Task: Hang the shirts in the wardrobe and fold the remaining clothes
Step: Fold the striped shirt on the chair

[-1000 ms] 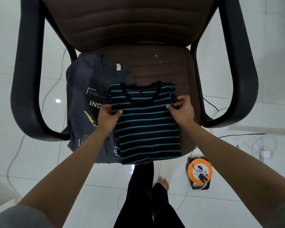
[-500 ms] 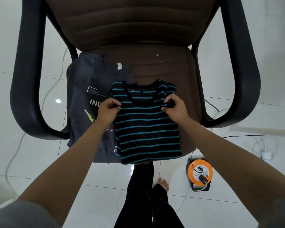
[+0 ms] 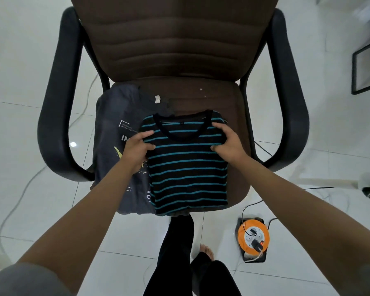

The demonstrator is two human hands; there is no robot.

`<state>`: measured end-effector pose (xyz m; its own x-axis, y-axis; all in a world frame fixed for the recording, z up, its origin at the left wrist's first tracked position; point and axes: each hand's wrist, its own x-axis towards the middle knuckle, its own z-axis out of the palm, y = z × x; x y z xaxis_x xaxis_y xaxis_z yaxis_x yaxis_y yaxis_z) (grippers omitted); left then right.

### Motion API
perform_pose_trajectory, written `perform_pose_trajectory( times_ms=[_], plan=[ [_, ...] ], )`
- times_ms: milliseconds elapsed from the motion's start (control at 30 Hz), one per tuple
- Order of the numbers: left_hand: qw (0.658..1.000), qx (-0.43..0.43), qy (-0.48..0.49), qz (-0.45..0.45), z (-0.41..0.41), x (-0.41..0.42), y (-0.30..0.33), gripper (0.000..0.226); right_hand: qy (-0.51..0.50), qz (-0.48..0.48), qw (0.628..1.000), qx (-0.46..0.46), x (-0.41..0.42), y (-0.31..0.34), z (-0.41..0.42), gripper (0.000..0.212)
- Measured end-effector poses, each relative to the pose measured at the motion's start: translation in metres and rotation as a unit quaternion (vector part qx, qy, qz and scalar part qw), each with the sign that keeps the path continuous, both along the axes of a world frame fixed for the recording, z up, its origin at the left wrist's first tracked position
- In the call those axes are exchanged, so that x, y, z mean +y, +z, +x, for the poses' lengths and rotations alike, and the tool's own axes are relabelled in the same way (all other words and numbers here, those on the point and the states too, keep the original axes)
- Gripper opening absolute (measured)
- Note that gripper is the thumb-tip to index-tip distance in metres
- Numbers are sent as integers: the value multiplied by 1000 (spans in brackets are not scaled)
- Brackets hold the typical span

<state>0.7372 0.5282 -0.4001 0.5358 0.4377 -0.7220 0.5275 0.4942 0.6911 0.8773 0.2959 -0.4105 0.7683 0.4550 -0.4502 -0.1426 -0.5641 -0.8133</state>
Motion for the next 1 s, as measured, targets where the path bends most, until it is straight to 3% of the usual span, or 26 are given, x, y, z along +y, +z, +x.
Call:
perform_pose_trajectory(
  times_ms=[200,400,500,667,800,1000],
  plan=[
    [993,-108,28,40,-37,-14,70,53,44,31,995,-83,-11,74,-9,73],
    [967,-179,76,162,-104,-37,174,60,118,109,970,-182,-14,171,-52,76],
    [947,-200,107,229,-151,-54,234,63,165,156,945,-235,-11,221,-82,77],
    [913,-227,140,308,-244,-69,324,61,214,237,920,-227,15,304,-142,76],
    [881,-238,180,367,-331,-66,382,62,288,294,877,-249,59,359,-203,76],
    [801,-228,290,471,-470,-57,453,63,385,364,810,-253,157,427,-321,77]
  ],
)
